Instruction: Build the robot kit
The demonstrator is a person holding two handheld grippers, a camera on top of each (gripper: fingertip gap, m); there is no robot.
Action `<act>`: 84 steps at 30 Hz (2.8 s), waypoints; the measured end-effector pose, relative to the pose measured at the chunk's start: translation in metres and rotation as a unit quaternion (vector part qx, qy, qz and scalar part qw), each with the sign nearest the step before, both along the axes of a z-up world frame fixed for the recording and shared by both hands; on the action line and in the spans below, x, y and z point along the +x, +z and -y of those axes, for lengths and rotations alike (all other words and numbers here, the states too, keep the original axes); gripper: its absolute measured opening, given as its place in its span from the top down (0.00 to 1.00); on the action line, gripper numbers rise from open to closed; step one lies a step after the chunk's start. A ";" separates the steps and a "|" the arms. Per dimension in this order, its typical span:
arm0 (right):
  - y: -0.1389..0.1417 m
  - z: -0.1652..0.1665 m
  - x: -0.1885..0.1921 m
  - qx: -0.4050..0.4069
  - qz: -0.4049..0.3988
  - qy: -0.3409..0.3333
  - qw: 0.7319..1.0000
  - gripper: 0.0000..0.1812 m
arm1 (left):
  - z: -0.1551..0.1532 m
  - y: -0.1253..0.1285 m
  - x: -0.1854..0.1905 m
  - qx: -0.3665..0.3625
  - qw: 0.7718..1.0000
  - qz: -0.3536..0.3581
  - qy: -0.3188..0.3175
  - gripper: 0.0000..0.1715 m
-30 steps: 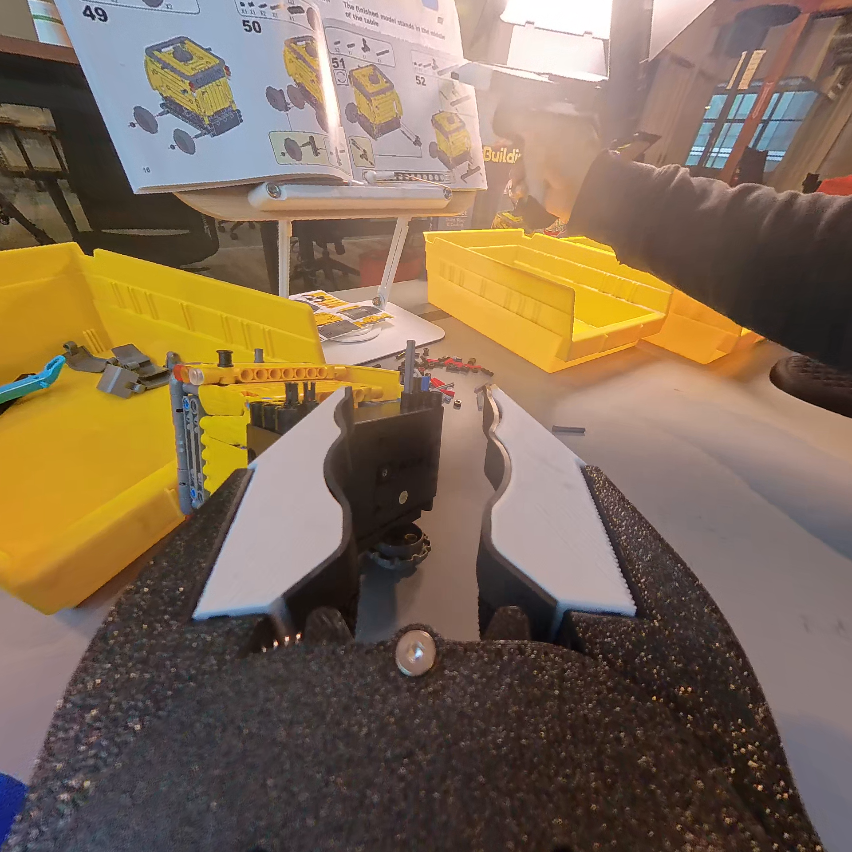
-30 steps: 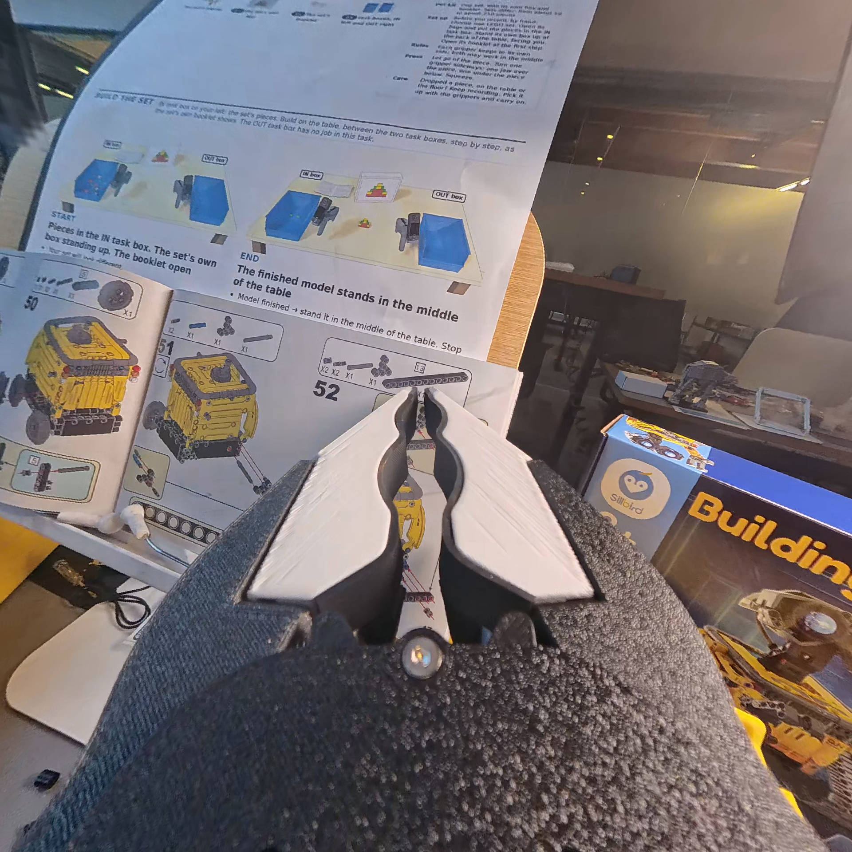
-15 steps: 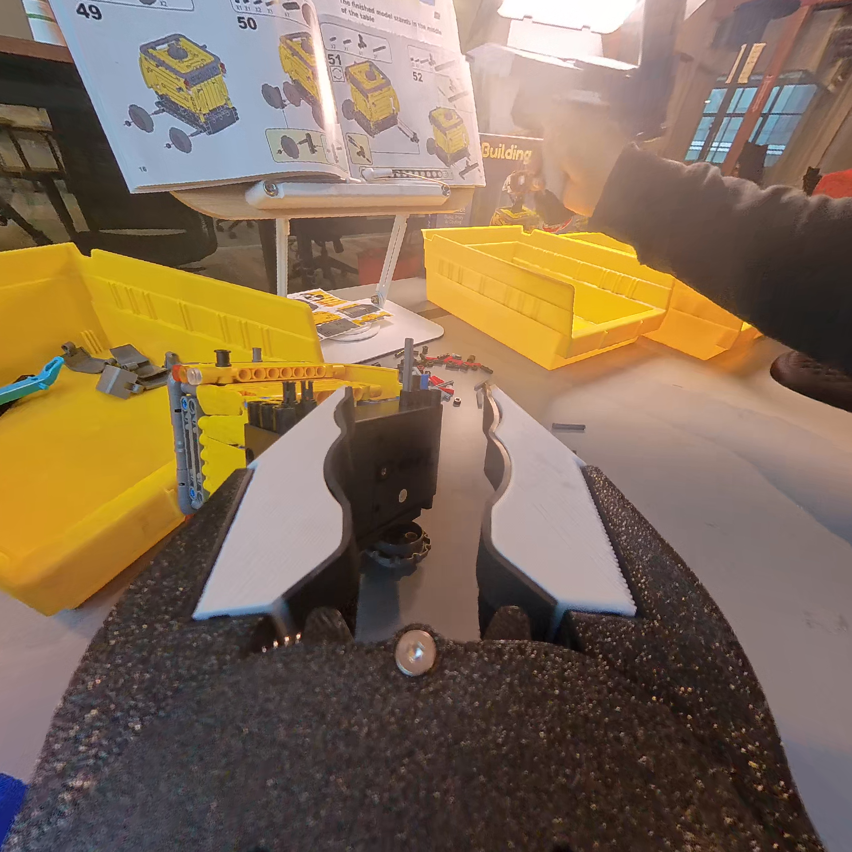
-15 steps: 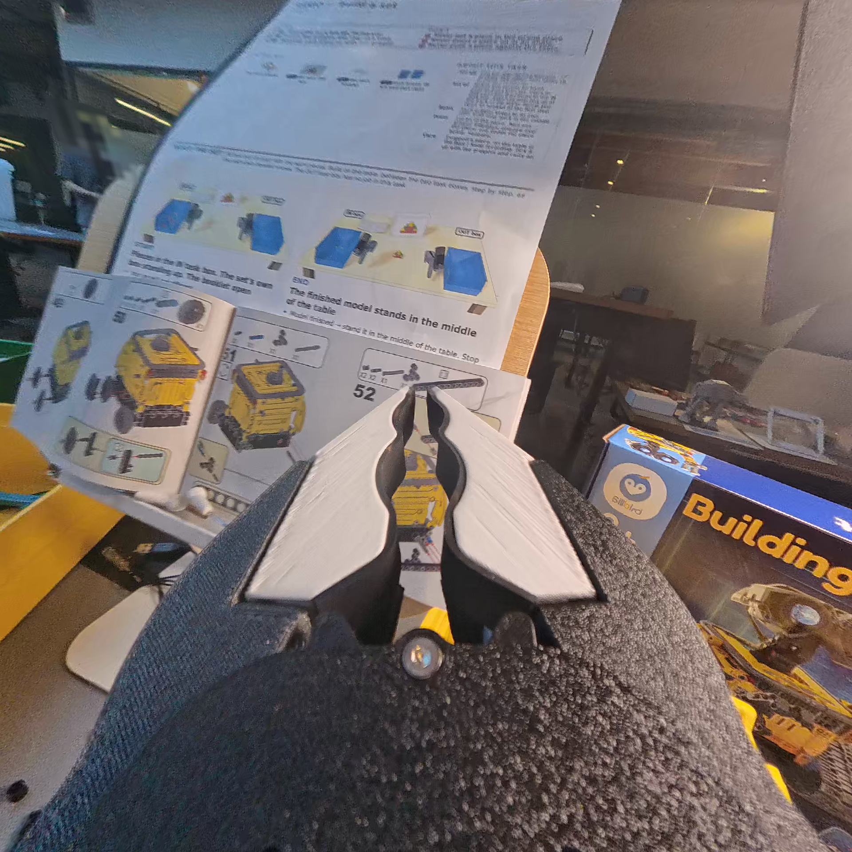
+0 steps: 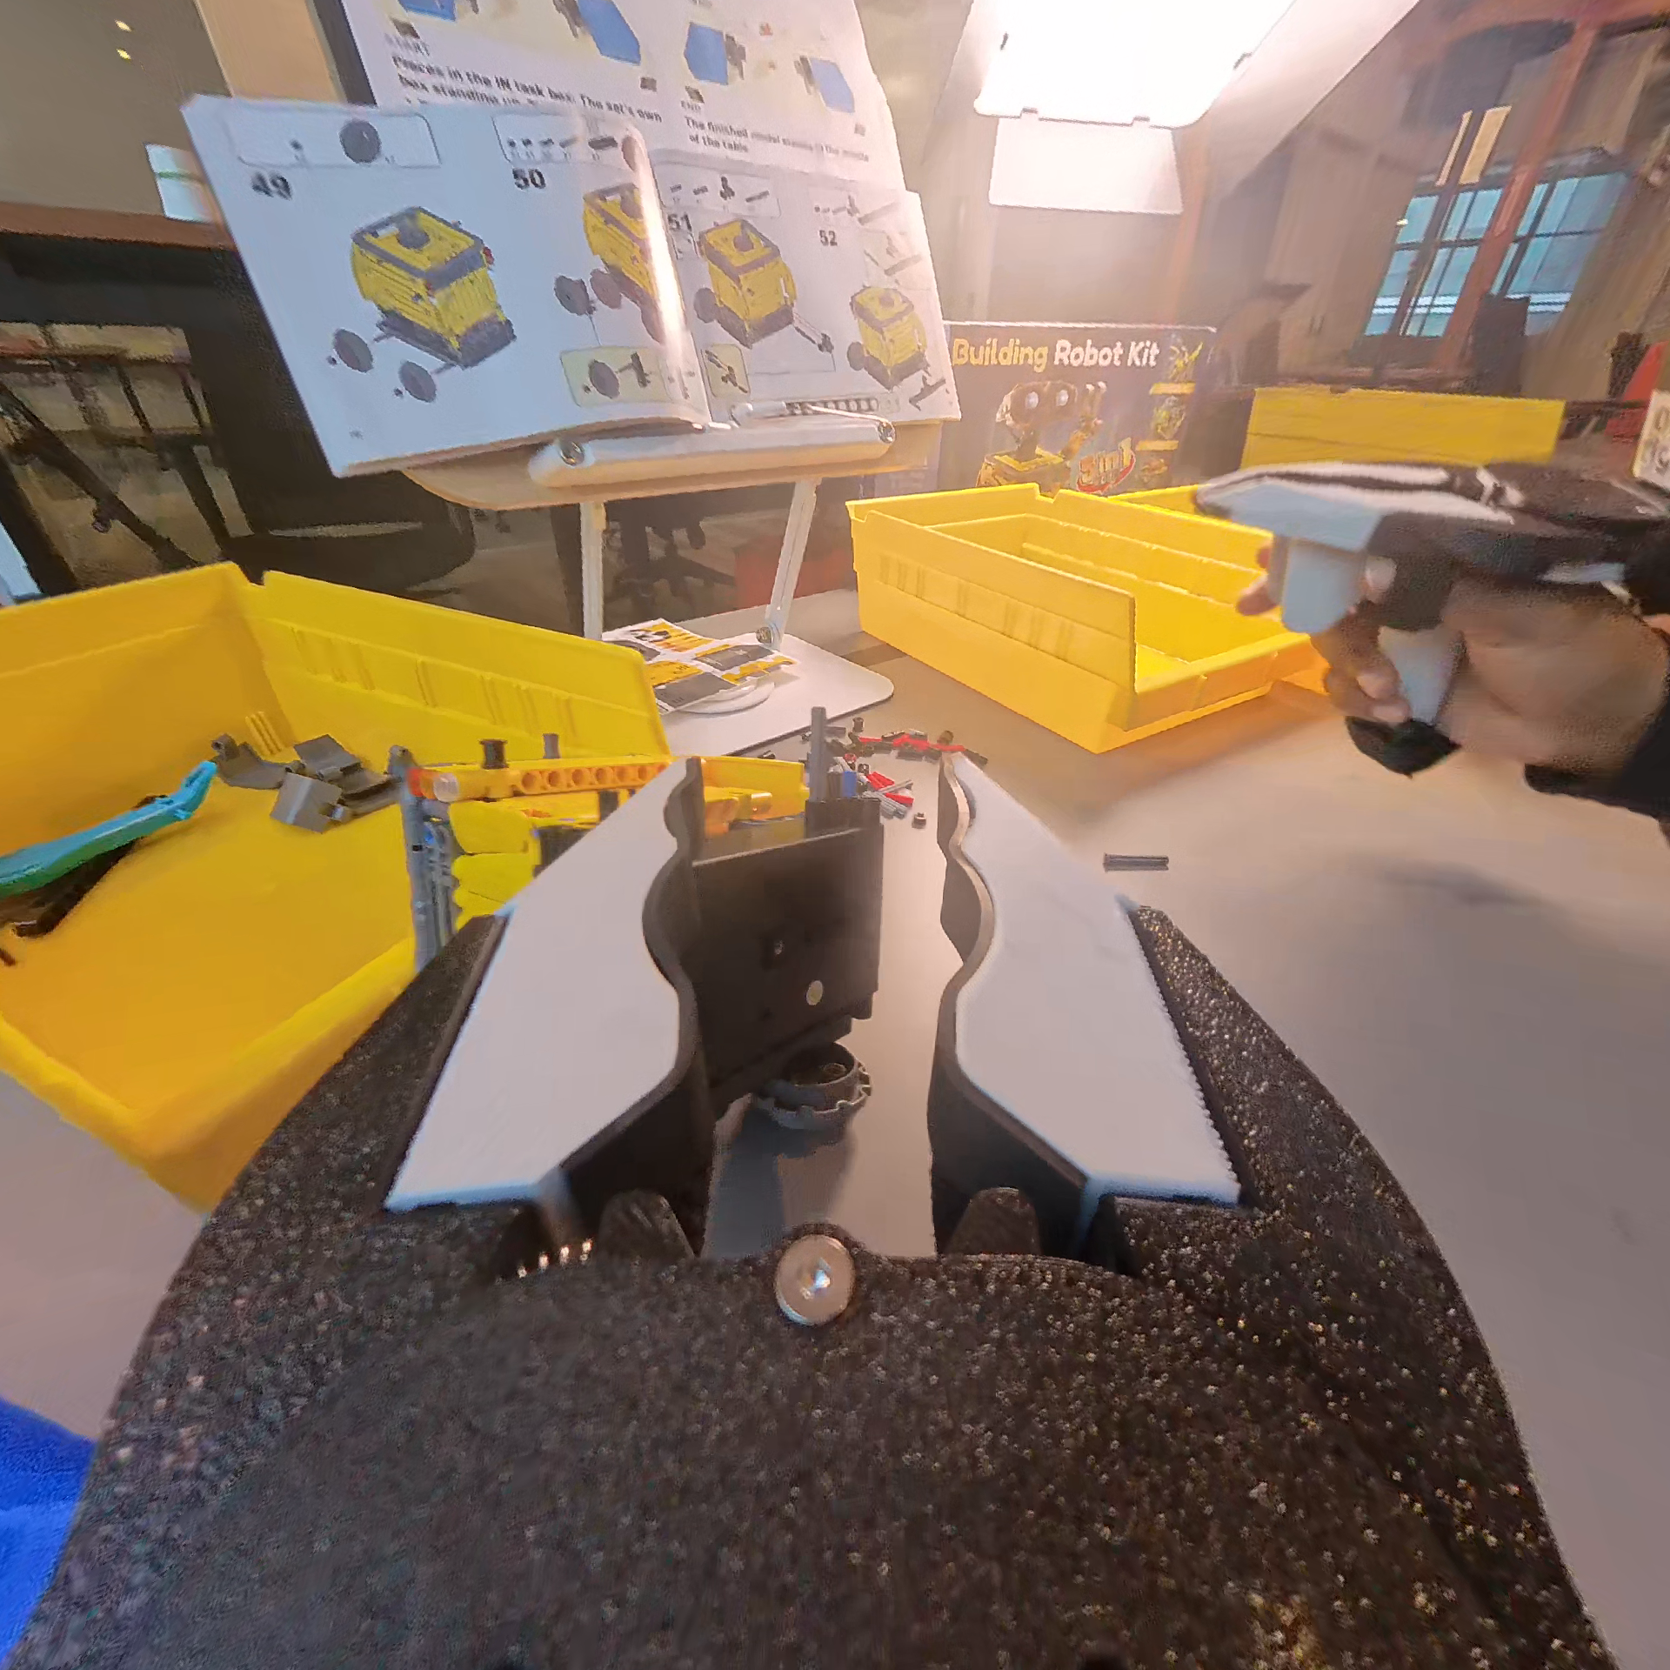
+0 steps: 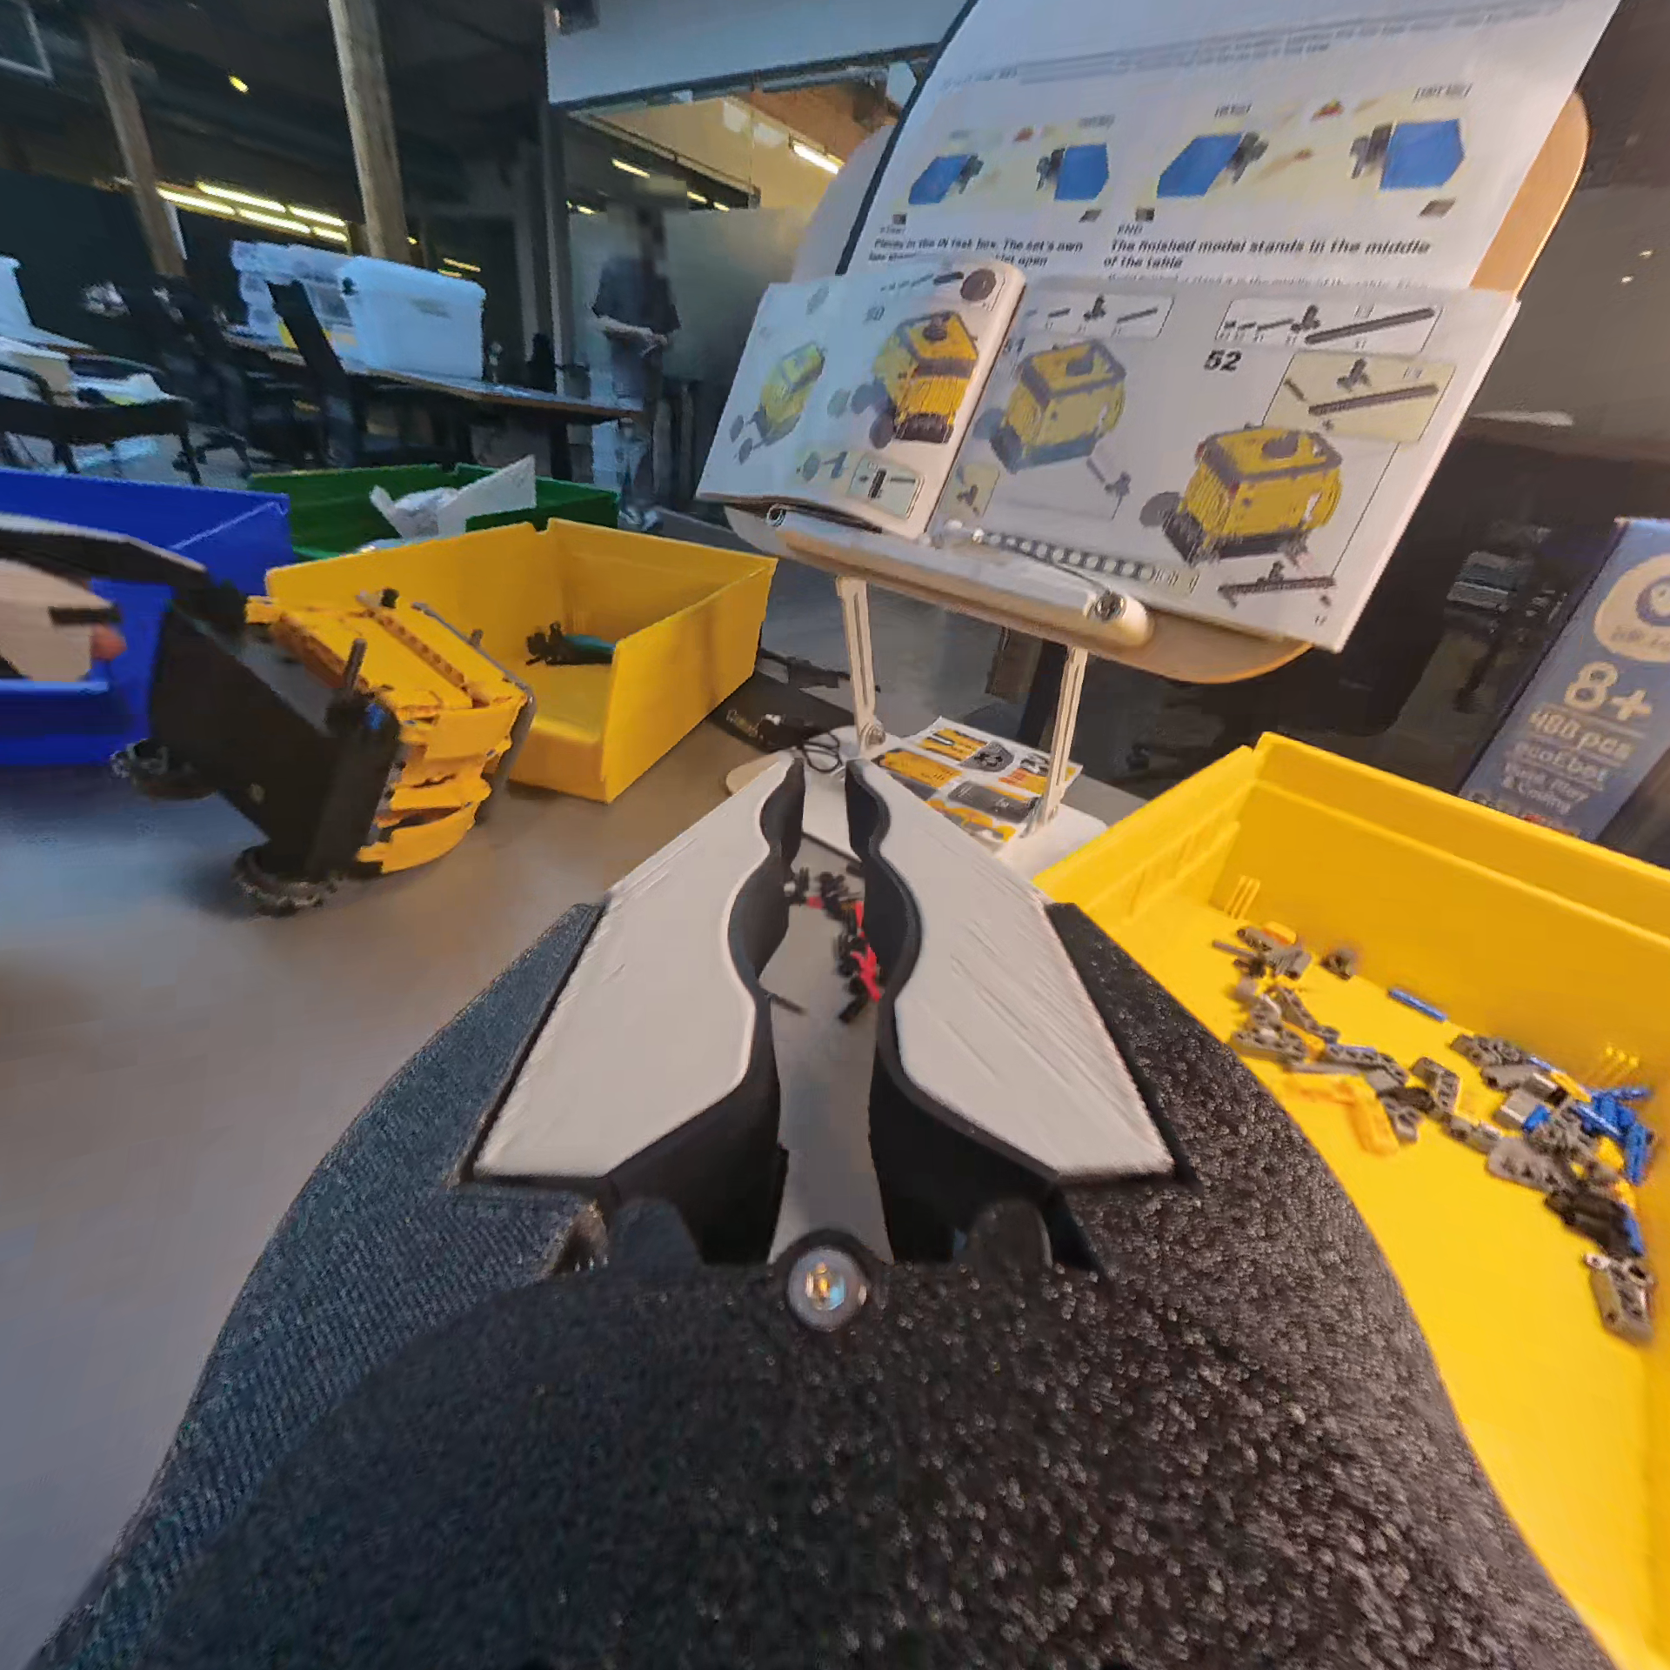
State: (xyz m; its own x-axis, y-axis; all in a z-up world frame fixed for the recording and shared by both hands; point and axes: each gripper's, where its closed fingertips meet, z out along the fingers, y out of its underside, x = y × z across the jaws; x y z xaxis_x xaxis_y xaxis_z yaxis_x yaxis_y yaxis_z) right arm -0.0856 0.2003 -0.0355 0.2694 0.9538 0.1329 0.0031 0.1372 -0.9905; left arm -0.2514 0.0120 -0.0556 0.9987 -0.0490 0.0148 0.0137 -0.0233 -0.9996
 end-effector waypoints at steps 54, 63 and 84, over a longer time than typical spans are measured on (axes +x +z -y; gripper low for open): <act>-0.045 0.025 0.025 0.084 0.053 -0.002 0.995 0.94 | 0.155 -0.116 -0.383 -0.555 0.777 0.040 0.296 0.95; -0.045 0.027 0.024 0.085 0.055 0.001 0.995 0.94 | 0.156 -0.131 -0.359 -0.592 0.767 0.075 0.237 1.00; -0.047 0.027 0.023 0.087 0.059 0.001 0.995 0.94 | 0.166 -0.130 -0.329 -0.630 0.756 0.111 0.140 0.82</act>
State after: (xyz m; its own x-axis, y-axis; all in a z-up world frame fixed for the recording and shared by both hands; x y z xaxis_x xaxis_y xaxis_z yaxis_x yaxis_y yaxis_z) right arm -0.0622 0.1732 -0.0823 0.2410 0.9142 0.3259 0.1170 0.3060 -0.9448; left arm -0.5804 -0.1541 -0.1855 0.9330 0.3574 0.0420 0.3594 -0.9196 -0.1590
